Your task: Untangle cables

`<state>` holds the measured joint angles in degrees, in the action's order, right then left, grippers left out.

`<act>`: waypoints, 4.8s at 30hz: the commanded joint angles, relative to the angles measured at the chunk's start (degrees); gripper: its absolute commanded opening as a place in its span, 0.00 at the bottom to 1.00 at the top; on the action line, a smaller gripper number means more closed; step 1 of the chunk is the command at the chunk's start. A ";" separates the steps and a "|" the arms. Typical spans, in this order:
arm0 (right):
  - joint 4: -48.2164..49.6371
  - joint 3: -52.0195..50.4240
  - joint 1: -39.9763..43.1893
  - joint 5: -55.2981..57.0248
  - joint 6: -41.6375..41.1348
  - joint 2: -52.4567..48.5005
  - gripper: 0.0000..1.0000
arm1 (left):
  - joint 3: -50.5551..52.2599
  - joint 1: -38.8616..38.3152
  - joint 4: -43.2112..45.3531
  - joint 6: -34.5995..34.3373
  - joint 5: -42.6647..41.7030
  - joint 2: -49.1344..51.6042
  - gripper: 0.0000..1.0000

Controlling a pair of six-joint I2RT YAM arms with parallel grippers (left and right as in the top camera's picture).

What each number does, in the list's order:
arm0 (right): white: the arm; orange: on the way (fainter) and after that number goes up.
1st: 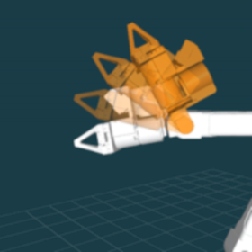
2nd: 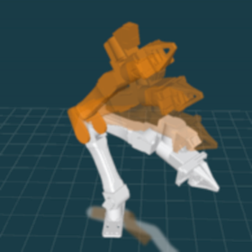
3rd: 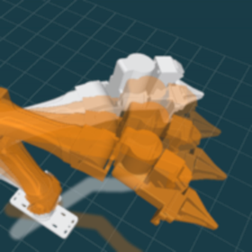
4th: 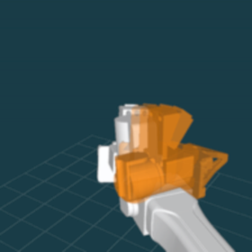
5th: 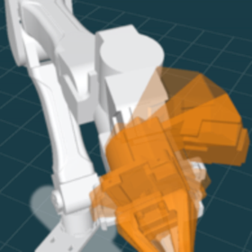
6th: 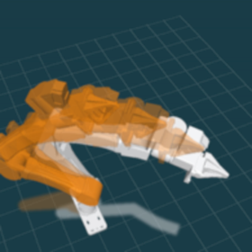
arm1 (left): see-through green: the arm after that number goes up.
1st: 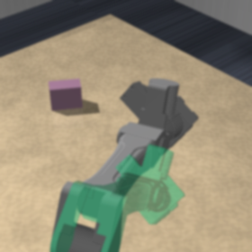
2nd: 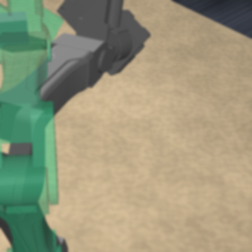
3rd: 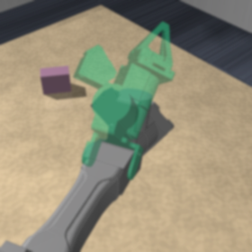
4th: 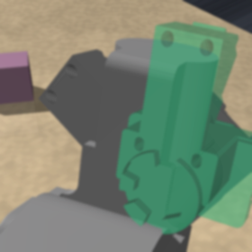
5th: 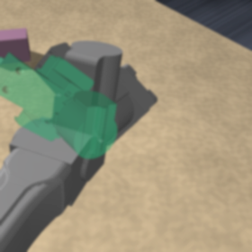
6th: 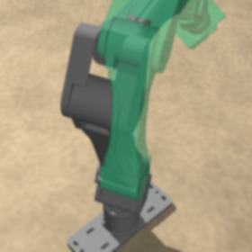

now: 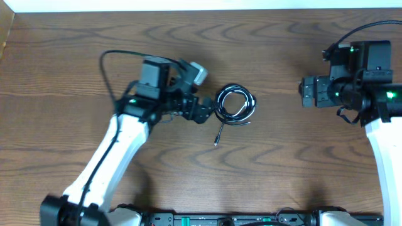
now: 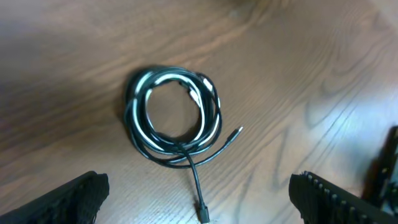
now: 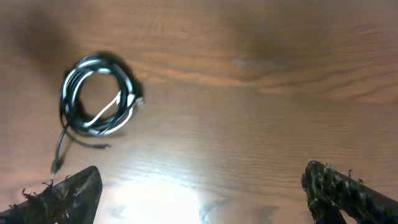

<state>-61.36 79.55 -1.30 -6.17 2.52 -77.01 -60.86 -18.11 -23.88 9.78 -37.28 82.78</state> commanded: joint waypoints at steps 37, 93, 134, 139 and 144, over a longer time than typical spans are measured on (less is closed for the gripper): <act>-13.86 0.46 2.38 -12.22 3.76 -0.83 0.99 | -1.09 -7.65 19.93 6.03 9.92 28.44 0.57; -14.71 0.04 2.38 -12.26 3.76 -0.90 0.99 | -1.11 -13.20 15.47 -5.92 30.84 9.31 0.07; 15.98 -21.20 -0.31 -35.63 -5.73 -0.90 0.72 | -1.31 -15.45 33.00 -29.83 0.59 0.15 0.07; 19.80 -21.20 -0.33 -31.43 -13.77 -0.92 0.66 | -1.31 -16.57 33.00 -29.81 0.59 0.15 0.07; 21.79 -21.20 -0.96 -27.30 -21.57 -0.90 0.64 | -1.31 -16.76 32.98 -29.83 0.59 0.15 0.07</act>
<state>-40.12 58.63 -1.37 -37.43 -11.29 -77.80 -61.45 -34.81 8.56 -19.70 -35.77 84.31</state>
